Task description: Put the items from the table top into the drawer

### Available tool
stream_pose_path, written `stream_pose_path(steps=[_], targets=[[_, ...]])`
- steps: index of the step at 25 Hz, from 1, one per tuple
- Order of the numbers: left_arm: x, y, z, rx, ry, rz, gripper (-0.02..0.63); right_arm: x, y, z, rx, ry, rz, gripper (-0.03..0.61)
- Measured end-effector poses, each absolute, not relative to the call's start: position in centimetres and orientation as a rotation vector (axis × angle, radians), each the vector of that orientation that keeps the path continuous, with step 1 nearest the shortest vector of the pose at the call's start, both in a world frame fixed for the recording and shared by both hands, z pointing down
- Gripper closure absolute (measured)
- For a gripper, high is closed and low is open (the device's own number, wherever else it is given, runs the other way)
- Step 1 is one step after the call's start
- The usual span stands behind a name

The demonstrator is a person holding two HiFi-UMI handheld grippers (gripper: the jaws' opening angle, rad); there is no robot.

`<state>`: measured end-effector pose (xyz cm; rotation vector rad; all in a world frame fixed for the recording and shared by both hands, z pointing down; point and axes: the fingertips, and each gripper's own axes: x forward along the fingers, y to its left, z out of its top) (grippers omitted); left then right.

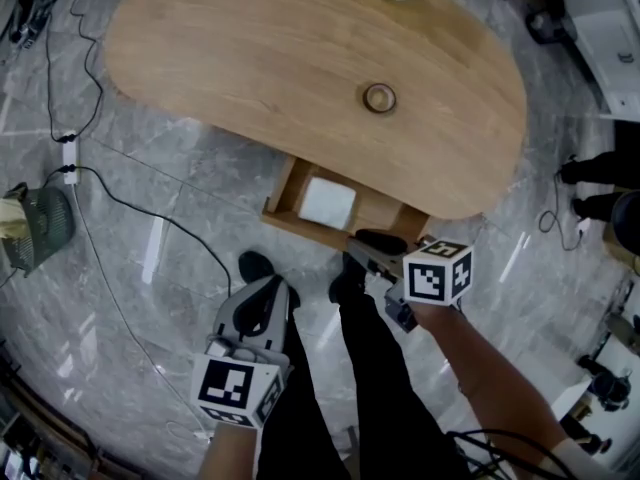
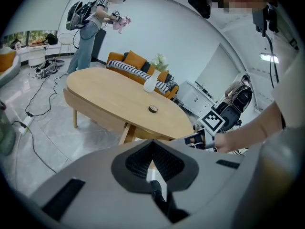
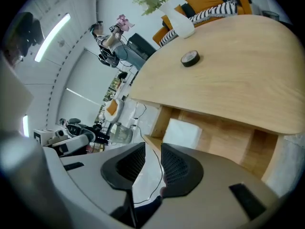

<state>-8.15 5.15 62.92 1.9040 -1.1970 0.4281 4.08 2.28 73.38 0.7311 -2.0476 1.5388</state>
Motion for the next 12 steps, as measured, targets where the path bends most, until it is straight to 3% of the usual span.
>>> stream_pose_path(steps=[12], targets=[[-5.4, 5.3, 61.6, 1.938, -1.145, 0.433, 0.615, 6.3, 0.9, 67.9, 0.827, -2.198, 1.489, 0.528]])
